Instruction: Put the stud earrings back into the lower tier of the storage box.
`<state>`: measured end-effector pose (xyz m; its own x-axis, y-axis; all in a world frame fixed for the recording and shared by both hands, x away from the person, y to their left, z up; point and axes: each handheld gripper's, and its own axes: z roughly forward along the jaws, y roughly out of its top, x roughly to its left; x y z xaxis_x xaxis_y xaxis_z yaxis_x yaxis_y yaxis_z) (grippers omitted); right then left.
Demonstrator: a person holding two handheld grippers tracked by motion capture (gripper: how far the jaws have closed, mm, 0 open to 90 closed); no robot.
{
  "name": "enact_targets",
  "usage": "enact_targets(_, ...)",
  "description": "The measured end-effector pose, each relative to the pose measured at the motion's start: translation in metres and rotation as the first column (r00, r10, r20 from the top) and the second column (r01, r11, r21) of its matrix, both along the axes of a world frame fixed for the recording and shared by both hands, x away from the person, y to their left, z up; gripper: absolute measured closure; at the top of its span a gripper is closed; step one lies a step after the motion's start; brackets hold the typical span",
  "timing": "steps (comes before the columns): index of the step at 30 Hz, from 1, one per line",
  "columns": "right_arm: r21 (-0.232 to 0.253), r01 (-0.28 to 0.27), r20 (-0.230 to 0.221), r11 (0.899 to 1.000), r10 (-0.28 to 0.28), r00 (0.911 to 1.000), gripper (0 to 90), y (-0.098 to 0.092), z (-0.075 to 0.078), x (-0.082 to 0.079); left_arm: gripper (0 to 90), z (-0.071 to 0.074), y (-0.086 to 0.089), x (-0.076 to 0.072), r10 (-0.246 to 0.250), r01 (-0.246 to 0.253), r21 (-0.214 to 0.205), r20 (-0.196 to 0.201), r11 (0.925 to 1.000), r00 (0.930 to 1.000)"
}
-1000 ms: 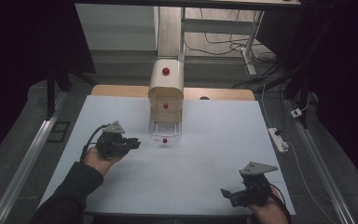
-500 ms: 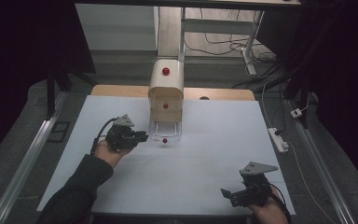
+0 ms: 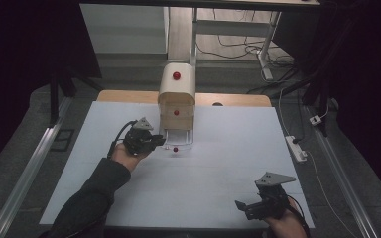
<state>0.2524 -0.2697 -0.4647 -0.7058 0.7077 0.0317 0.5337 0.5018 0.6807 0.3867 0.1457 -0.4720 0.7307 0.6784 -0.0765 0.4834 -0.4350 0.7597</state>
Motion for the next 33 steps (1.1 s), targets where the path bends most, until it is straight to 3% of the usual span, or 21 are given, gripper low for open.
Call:
enact_targets(19, -0.005, -0.005, 0.000, 1.000, 0.005, 1.0000, 1.4, 0.000, 0.000, 0.000, 74.7, -0.017, -0.014, 0.022, 0.032, -0.031, 0.037, -0.008, 0.9988, 0.9995)
enact_targets(33, 0.000, -0.007, 0.006, 1.000, 0.007, 1.0000, 3.4, 0.000, 0.000, -0.001, 60.3, -0.013, -0.011, 0.019, 0.032, -0.032, 0.015, -0.009, 0.9994, 0.9995)
